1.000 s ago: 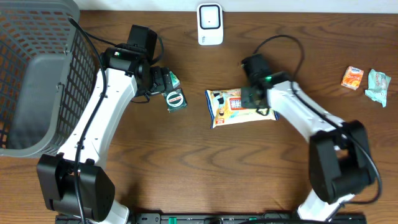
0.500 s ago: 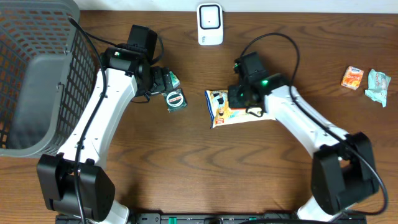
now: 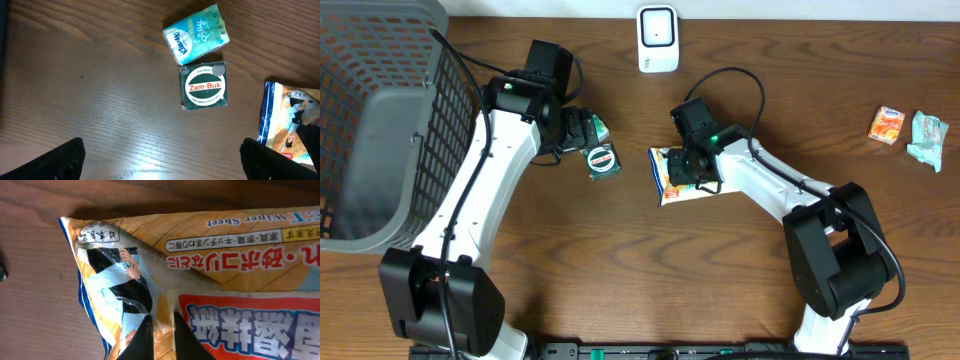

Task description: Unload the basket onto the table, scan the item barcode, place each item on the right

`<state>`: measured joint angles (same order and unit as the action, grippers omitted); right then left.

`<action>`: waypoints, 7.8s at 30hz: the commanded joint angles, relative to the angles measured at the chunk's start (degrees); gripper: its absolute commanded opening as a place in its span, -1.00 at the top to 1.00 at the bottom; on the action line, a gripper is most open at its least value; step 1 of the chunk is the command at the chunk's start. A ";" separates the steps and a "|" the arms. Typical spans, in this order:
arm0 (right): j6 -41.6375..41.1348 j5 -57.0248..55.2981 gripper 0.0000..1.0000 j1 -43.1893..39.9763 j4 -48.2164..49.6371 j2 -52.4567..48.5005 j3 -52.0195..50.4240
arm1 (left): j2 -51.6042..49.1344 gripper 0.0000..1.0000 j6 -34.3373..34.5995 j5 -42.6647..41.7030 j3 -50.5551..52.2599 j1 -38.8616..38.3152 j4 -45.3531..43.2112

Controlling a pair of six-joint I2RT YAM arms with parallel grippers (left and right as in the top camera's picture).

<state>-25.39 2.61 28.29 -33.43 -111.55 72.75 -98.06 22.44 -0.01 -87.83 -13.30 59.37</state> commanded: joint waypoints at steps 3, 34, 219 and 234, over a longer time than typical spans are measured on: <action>1.81 -1.64 0.55 -2.67 -2.69 7.26 0.76 | 0.02 -0.95 -0.31 0.66 -0.48 0.15 0.15; 2.34 -5.88 0.25 -13.09 -8.17 3.80 0.00 | 0.02 -0.95 -0.31 0.66 -0.48 0.15 0.15; -12.94 22.56 0.98 -15.08 32.70 -26.32 45.88 | 0.02 -0.95 -0.31 0.66 -0.48 0.15 0.15; 8.66 9.79 0.98 -25.79 3.69 -11.50 45.90 | 0.02 -0.96 -0.31 0.66 -0.48 0.15 0.15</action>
<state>-25.91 18.11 7.22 -25.43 -132.00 116.88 -98.06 22.44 0.01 -87.83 -13.30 59.35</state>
